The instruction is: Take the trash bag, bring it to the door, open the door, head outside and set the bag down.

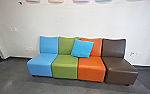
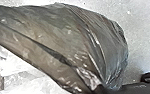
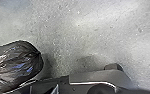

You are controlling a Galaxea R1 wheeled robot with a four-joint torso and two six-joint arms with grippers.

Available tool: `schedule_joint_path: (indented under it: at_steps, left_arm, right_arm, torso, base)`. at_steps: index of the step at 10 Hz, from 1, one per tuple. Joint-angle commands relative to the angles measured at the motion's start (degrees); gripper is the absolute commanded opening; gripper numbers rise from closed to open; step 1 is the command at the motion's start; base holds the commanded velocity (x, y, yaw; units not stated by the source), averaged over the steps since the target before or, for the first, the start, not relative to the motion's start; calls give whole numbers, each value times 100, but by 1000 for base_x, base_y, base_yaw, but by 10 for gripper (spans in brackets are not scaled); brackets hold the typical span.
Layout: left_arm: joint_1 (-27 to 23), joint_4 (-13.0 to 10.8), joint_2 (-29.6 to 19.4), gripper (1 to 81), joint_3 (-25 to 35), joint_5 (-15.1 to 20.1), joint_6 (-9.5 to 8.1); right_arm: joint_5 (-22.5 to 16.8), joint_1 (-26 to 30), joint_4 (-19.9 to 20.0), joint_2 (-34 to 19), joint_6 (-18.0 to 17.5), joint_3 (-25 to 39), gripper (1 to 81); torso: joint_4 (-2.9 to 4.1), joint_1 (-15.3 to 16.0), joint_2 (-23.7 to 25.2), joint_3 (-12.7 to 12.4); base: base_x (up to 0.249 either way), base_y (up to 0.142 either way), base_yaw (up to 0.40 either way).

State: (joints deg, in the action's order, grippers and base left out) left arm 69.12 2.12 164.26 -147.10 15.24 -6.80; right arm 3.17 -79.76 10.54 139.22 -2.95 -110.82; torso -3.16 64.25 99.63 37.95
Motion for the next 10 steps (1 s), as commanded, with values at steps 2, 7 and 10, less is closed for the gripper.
schedule_joint_path:
  at_steps: [2, 7, 10]
  left_arm:
    - [-447, 8, 11, 10, 32, 181, 47]
    - [-254, -1, 134, 10, 32, 139, 91]
    - [0, -133, 398, 10, -258, -153, 109]
  right_arm:
    - [-247, 272, 0, -93, 31, -61, 811]
    - [-238, 96, 0, 302, 31, -544, 811]
    - [-220, -1, 0, 610, 31, -896, 811]
  torso:
    - [0, -446, -691, -561]
    - [0, -1040, -1609, -1425]
    - [0, -1425, -2194, -1443]
  base:
    - [0, 0, 0]
    - [0, 0, 0]
    - [0, 0, 0]
